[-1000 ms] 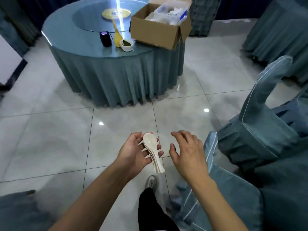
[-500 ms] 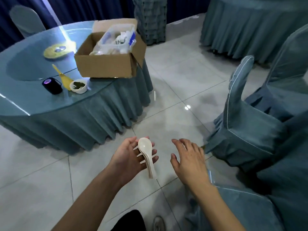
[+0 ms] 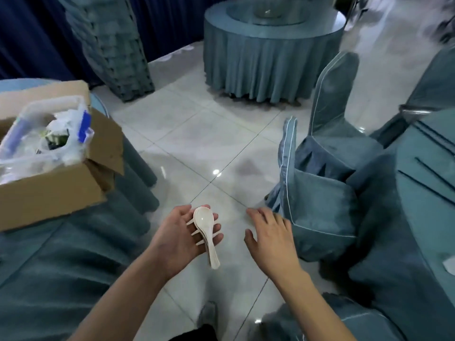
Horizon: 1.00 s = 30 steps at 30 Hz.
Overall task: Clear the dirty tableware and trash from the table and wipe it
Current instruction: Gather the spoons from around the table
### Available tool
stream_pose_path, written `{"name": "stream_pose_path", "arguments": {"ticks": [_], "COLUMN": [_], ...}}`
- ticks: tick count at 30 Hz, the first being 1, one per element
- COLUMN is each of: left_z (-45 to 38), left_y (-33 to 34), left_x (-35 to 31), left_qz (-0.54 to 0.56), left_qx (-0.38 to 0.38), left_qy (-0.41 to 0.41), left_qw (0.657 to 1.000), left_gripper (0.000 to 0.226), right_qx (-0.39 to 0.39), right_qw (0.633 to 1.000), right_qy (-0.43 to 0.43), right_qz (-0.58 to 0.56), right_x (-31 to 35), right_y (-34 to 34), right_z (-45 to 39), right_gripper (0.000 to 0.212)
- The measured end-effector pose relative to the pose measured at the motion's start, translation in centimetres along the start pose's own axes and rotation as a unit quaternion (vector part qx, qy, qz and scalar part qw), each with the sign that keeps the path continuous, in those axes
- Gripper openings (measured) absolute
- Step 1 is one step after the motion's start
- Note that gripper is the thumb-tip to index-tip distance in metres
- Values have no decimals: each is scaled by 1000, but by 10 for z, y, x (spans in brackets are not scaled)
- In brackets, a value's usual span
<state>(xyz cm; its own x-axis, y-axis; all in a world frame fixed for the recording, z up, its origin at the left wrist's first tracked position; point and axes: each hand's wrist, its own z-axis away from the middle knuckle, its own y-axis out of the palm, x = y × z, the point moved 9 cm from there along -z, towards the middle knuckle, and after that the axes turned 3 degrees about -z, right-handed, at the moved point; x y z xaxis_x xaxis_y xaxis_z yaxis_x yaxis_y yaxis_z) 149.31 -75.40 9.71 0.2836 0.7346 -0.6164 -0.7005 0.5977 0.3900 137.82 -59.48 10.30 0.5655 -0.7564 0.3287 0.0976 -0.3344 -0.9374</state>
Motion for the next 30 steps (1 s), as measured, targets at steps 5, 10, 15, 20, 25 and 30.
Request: {"name": "stream_pose_path", "arguments": {"ticks": [5,10,15,20,25,30], "left_z": [-73,-151,-246,-342,-419,-501], "left_y": [44,99,158,224,287,340], "left_x": [-80,-142,-194,-260,-317,-371], "left_qz": [-33,-59,-82,-107,-111,-109], "left_qx": [30,73,96,95,112,124], "left_qy": [-8,-28,-44,-49,-53,-72], "left_qw": [999,995,991,989,986,984], "left_gripper": [47,49,51,50,50,51], "right_qx": [-29,-50,-62,-66,-68,-71], "right_qw": [998,993,991,988,986,985], "right_qy": [60,107,120,141,149,154], "right_qz": [3,12,21,13,29,38], "right_x": [-7,-36,-70,-116,-146,-181], "right_y": [-3,-5,0,2,-8,-8], "right_z": [-86,-173,-274,-394,-506,-608], "right_gripper": [46,47,47,47,47,51]}}
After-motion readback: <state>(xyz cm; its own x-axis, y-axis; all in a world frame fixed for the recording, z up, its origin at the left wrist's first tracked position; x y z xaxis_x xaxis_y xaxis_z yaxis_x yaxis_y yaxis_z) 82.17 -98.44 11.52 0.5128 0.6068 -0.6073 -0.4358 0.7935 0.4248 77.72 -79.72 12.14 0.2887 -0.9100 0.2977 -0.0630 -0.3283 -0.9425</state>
